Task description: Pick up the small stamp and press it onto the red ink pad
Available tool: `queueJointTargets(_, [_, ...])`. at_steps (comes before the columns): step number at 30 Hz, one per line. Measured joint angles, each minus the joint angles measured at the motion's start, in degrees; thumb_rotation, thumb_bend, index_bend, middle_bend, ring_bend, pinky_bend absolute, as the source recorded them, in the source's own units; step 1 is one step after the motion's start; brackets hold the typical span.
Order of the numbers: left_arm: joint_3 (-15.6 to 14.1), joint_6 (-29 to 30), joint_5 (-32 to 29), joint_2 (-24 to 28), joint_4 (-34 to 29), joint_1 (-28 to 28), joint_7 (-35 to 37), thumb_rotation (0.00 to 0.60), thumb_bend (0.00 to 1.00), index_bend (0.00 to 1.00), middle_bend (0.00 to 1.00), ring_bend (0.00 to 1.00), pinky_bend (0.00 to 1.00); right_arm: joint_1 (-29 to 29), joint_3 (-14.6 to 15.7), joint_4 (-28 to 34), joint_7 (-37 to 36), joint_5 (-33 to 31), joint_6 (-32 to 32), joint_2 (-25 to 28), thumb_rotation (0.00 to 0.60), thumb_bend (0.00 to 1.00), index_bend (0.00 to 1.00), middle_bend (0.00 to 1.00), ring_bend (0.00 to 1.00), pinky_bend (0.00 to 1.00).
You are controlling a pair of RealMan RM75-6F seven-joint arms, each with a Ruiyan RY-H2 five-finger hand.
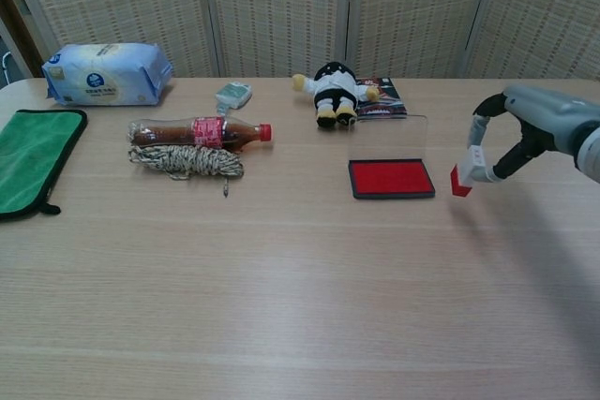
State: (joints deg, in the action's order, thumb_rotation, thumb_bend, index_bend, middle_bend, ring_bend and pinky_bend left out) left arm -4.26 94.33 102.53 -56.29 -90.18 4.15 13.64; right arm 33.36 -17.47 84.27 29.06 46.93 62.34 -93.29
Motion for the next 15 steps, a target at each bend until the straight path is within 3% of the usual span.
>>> queueJointTargets(15, [-0.2, -0.5, 0.0, 0.5, 0.4, 0.6, 2.6, 0.600, 0.34, 0.00, 0.00, 0.00, 0.03, 8.6, -5.3, -10.0, 0.4, -12.3, -6.8, -6.0, 0.600, 0.21, 0.70, 0.17, 0.01, 0.00])
